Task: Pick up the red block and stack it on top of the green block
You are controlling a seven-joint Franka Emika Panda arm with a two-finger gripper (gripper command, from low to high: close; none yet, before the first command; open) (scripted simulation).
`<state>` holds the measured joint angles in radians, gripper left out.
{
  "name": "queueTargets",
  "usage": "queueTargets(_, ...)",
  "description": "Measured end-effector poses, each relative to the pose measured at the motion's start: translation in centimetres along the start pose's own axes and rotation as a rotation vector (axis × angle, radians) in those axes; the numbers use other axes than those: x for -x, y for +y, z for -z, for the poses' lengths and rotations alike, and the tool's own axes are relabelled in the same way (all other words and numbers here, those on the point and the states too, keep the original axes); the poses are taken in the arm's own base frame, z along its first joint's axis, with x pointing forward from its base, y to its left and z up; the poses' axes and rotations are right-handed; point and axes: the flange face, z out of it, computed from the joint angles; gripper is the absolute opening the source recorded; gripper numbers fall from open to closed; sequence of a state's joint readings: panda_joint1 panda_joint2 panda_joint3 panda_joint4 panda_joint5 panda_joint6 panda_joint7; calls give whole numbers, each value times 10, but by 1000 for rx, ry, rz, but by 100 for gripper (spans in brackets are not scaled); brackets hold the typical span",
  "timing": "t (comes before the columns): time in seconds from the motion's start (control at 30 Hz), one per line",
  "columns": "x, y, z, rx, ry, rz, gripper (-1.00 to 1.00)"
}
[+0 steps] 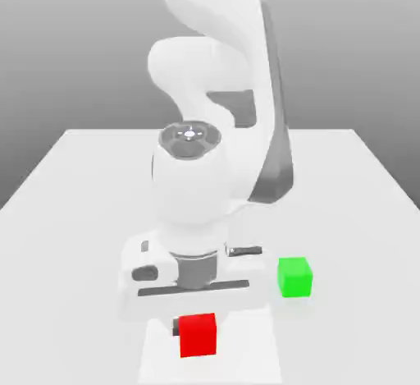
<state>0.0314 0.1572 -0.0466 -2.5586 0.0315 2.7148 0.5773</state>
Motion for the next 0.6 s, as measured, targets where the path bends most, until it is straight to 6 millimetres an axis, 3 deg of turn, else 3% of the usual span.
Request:
queueTargets(0.17,106,-47,23,-15,-14,351,-100)
queueTargets(0.37,207,-42,35,1,-3,706,-100)
queueTargets(0.43,217,-41,24,6,1,748,-100)
queueTargets(0.6,220,-40,-17,7,2,760,-100)
